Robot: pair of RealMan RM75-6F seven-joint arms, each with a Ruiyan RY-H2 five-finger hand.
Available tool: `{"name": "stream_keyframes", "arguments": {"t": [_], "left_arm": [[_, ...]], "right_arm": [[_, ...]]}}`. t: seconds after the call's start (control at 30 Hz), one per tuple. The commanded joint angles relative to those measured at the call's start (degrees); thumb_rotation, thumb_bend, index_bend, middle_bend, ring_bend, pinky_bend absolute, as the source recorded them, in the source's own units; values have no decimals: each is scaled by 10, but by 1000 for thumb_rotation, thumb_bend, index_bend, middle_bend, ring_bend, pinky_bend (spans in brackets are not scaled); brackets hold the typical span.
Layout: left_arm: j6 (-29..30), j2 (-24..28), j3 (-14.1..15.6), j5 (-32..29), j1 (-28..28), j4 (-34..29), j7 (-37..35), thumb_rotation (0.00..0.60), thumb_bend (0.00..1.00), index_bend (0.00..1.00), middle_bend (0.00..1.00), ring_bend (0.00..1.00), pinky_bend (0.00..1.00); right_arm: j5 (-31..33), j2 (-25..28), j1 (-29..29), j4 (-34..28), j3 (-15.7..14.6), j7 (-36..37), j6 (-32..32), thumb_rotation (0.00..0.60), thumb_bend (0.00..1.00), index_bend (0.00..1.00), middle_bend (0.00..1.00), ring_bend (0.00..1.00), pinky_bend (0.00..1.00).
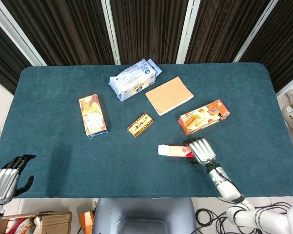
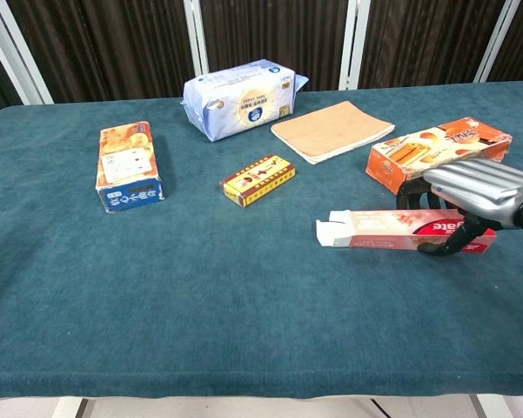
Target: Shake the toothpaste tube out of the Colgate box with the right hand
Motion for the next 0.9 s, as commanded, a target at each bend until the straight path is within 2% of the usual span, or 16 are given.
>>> {"name": "stream_keyframes", "arguments": {"t": [0.03,0.5,0.73,0.9], "left_arm": [[0,0,0,0,0,0,0,600,419,237,232,216,393],[6,2,-1,-4,5,-4,5,600,420,238,232,216,393],[9,7,1,-8,10,-10,5,600,419,238,232,216,393],[17,9,0,-6,14,-11,1,600,420,237,232,216,394]], "right_arm": [[-1,0,0,0,-1,1,0,600,207,419,442,466,493],[-32,6,2,2,-7,10,21,600,207,419,442,466,493],[-125,30,7,6,-22,-17,99,600,207,423,442,466,493],[-195,65,19,-7,-35,-81,138,600,207,427,442,466,494]]}}
